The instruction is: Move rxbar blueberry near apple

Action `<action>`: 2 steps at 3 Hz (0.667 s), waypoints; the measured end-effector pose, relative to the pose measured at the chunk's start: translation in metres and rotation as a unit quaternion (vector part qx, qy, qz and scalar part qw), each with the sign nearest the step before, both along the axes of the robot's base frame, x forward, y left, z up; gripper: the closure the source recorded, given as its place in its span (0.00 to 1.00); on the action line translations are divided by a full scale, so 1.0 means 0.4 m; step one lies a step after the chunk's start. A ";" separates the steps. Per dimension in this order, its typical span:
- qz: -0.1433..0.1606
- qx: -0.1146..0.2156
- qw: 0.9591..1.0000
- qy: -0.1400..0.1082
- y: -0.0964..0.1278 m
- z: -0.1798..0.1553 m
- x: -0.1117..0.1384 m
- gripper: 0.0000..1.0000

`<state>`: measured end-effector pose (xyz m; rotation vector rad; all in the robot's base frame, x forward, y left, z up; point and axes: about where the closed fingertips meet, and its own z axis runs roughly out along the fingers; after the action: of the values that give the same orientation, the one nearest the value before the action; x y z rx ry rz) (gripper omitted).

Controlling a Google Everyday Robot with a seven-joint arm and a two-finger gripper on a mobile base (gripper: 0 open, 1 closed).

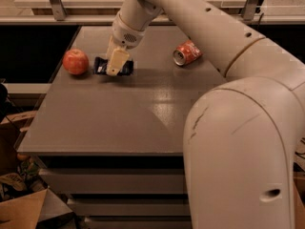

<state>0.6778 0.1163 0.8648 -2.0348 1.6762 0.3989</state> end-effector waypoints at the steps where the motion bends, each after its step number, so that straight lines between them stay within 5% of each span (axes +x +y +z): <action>1: 0.000 0.002 1.000 0.002 0.009 -0.004 0.007 1.00; 2: -0.002 0.003 1.000 0.005 0.015 -0.007 0.012 0.86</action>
Offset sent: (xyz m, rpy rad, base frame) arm 0.0089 0.0055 0.0020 0.0123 0.0099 -0.0148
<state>0.6827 0.1223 0.8620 -2.0282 1.6817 0.4135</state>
